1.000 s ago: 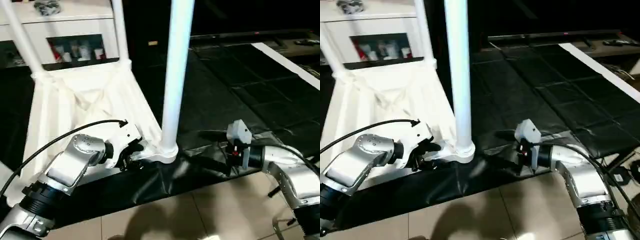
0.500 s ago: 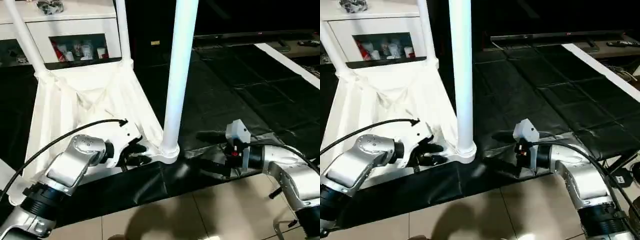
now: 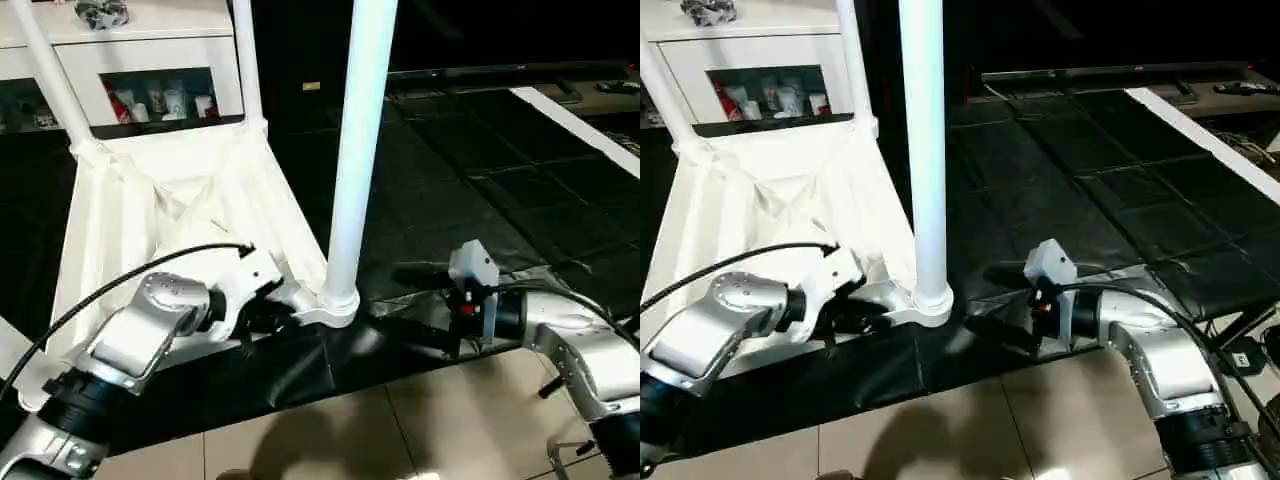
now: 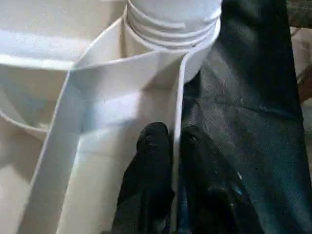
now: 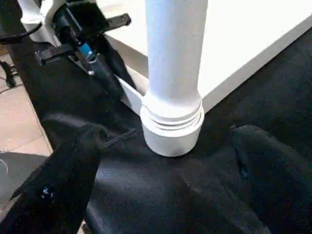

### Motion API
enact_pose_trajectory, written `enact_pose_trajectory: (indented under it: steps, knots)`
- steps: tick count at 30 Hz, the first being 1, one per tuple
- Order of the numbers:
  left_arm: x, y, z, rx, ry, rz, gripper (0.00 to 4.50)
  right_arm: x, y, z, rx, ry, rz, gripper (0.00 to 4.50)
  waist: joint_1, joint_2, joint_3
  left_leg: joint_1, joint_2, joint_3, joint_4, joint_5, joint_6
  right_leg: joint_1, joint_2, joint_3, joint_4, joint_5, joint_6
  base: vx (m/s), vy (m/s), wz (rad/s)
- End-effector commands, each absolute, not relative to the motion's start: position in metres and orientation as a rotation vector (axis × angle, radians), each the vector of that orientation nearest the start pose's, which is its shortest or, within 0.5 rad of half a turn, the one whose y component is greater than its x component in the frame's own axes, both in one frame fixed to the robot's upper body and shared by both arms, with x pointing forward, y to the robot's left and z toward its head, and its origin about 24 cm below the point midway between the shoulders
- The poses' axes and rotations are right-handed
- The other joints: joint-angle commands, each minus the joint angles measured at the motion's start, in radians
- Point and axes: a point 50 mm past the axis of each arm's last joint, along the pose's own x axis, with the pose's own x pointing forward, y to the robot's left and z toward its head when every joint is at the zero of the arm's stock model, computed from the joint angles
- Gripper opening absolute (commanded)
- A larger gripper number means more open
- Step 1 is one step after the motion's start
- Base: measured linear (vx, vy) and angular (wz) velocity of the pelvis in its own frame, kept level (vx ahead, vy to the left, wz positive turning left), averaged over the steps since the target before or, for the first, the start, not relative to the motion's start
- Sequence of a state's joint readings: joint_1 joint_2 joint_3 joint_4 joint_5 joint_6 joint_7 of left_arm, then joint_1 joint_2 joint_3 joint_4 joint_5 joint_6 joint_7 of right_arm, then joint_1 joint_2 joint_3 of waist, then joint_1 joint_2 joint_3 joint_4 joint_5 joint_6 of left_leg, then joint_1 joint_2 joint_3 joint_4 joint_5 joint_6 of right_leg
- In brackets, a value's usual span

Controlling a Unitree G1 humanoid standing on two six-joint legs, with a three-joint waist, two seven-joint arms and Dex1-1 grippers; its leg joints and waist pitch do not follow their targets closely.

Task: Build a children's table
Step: Rotate leg to tighten

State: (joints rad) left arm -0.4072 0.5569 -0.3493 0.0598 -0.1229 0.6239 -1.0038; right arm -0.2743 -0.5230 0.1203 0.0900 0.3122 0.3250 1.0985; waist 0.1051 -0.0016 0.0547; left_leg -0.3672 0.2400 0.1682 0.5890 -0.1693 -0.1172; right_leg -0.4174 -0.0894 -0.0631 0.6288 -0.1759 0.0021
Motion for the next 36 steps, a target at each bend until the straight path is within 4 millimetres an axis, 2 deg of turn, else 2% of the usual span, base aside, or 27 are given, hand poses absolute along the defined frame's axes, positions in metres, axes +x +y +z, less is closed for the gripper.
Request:
enact_pose_trajectory:
  steps: [1, 4, 7, 10, 12, 16, 18, 19, 21, 24, 26, 28, 29, 30, 32, 36]
  knots:
    - [0.278, 0.148, 0.064, 0.367, 0.641, -1.152, 0.25, 0.272, -0.173, 0.079, -0.128, 0.295, 1.173, 4.50, 0.002, -0.006, -0.068, 0.003, -0.021, 0.016, -0.065, -0.224, 0.021, 0.054, -0.025, 0.030, -0.083, -0.263, -0.166, 0.000, 0.000, 0.00]
    - [0.280, 0.149, 0.064, 0.384, 0.619, -1.159, 0.04, 0.272, -0.173, 0.078, -0.130, 0.295, 1.171, 4.50, 0.002, -0.005, -0.069, 0.002, -0.021, 0.015, -0.064, -0.212, 0.022, 0.055, -0.026, 0.030, -0.082, -0.246, -0.168, 0.000, 0.000, 0.00]
    - [0.282, 0.149, 0.065, 0.403, 0.591, -1.176, 0.04, 0.273, -0.173, 0.079, -0.134, 0.293, 1.164, 4.50, 0.001, -0.006, -0.070, 0.001, -0.021, 0.016, -0.063, -0.199, 0.025, 0.057, -0.025, 0.031, -0.079, -0.218, -0.174, 0.000, 0.000, 0.00]
    - [0.282, 0.143, 0.071, 0.377, 0.480, -1.286, 0.04, 0.275, -0.174, 0.078, -0.138, 0.287, 1.151, 4.50, 0.003, -0.009, -0.069, 0.001, -0.023, 0.017, -0.062, -0.202, 0.027, 0.057, -0.025, 0.031, -0.081, -0.232, -0.169, 0.000, 0.000, 0.00]
    - [0.284, 0.143, 0.068, 0.396, 0.486, -1.315, 0.04, 0.277, -0.173, 0.077, -0.146, 0.282, 1.140, 4.50, 0.005, -0.009, -0.069, 0.002, -0.023, 0.018, -0.063, -0.206, 0.026, 0.055, -0.026, 0.031, -0.083, -0.245, -0.164, 0.000, 0.000, 0.00]
    - [0.283, 0.139, 0.060, 0.450, 0.506, -1.418, 0.04, 0.281, -0.171, 0.076, -0.139, 0.279, 1.145, 4.50, 0.013, -0.005, -0.066, 0.012, -0.021, 0.020, -0.064, -0.245, 0.021, 0.046, -0.027, 0.032, -0.089, -0.286, -0.163, 0.000, 0.000, 0.00]
    - [0.283, 0.136, 0.057, 0.465, 0.513, -1.459, 0.04, 0.282, -0.170, 0.076, -0.144, 0.282, 1.160, 4.50, 0.017, -0.004, -0.068, 0.012, -0.018, 0.019, -0.066, -0.251, 0.014, 0.049, -0.030, 0.033, -0.086, -0.295, -0.161, 0.000, 0.000, 0.00]
    - [0.282, 0.132, 0.055, 0.484, 0.521, -1.512, 0.04, 0.285, -0.168, 0.075, -0.153, 0.291, 1.179, 4.50, 0.019, -0.001, -0.065, 0.016, -0.018, 0.019, -0.067, -0.275, 0.009, 0.044, -0.030, 0.032, -0.092, -0.320, -0.161, 0.000, 0.000, 0.00]
    - [0.282, 0.129, 0.054, 0.500, 0.526, -1.544, 0.04, 0.287, -0.165, 0.075, -0.143, 0.291, 1.210, 4.50, 0.024, 0.003, -0.068, 0.016, -0.016, 0.017, -0.067, -0.274, 0.001, 0.047, -0.032, 0.033, -0.087, -0.308, -0.166, 0.000, 0.000, 0.00]
    - [0.284, 0.125, 0.052, 0.537, 0.530, -1.589, 0.04, 0.286, -0.156, 0.076, -0.108, 0.283, 1.308, 4.50, 0.033, 0.004, -0.066, 0.028, -0.014, 0.021, -0.066, -0.315, 0.003, 0.040, -0.030, 0.034, -0.091, -0.304, -0.184, 0.000, 0.000, 0.00]
    - [0.287, 0.118, 0.052, 0.561, 0.513, -1.635, 0.04, 0.285, -0.149, 0.072, -0.108, 0.299, 1.391, 4.50, 0.034, 0.001, -0.069, 0.019, -0.013, 0.017, -0.068, -0.294, 0.006, 0.050, -0.034, 0.033, -0.085, -0.276, -0.194, 0.000, 0.000, 0.00]
    - [0.287, 0.117, 0.052, 0.562, 0.510, -1.643, 0.04, 0.285, -0.148, 0.071, -0.110, 0.303, 1.404, 4.50, 0.035, 0.000, -0.070, 0.017, -0.012, 0.017, -0.067, -0.280, 0.004, 0.051, -0.034, 0.034, -0.081, -0.254, -0.197, 0.000, 0.000, 0.00]
    - [0.287, 0.117, 0.052, 0.562, 0.510, -1.643, 0.01, 0.285, -0.148, 0.071, -0.110, 0.303, 1.404, 4.33, 0.036, 0.000, -0.071, 0.015, -0.012, 0.016, -0.068, -0.273, 0.003, 0.054, -0.036, 0.033, -0.079, -0.249, -0.197, 0.000, 0.000, 0.00]
    - [0.290, 0.113, 0.053, 0.572, 0.503, -1.662, 0.01, 0.287, -0.144, 0.067, -0.089, 0.328, 1.444, 4.33, 0.036, -0.005, -0.071, 0.012, -0.012, 0.015, -0.069, -0.259, 0.004, 0.057, -0.036, 0.033, -0.078, -0.241, -0.195, 0.000, 0.000, 0.00]
    - [0.293, 0.111, 0.053, 0.594, 0.501, -1.683, 0.00, 0.290, -0.142, 0.064, -0.070, 0.350, 1.477, 4.13, 0.035, -0.002, -0.074, 0.013, -0.015, 0.017, -0.065, -0.266, 0.005, 0.055, -0.037, 0.031, -0.080, -0.259, -0.204, 0.000, 0.000, 0.00]
    - [0.297, 0.111, 0.054, 0.603, 0.501, -1.693, 0.00, 0.294, -0.142, 0.063, -0.063, 0.367, 1.512, 3.80, 0.040, -0.004, -0.075, 0.011, -0.012, 0.016, -0.065, -0.239, 0.010, 0.059, -0.038, 0.031, -0.074, -0.218, -0.213, 0.000, 0.000, 0.00]
